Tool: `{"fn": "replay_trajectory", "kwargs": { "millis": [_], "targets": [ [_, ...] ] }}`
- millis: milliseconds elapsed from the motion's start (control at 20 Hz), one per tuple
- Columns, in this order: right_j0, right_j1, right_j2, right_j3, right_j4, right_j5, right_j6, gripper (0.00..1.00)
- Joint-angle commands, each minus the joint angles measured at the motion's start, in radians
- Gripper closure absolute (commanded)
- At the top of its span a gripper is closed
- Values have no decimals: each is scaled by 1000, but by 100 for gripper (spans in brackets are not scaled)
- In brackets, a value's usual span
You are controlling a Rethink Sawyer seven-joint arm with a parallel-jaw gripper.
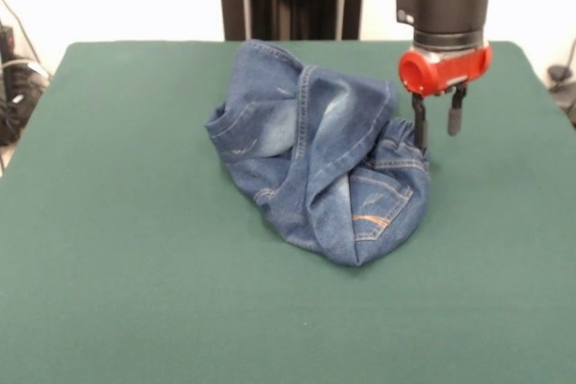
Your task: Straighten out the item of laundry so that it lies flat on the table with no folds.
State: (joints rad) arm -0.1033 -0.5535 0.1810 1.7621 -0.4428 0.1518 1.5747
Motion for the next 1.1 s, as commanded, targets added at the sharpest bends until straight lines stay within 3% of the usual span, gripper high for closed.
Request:
{"fn": "replay_trajectory", "kwargs": {
  "millis": [50, 1100],
  "targets": [
    [-4, 20, 22, -53, -10, 106, 49, 0],
    [10, 27, -24, -63, -34, 77, 60, 0]
  ]
}}
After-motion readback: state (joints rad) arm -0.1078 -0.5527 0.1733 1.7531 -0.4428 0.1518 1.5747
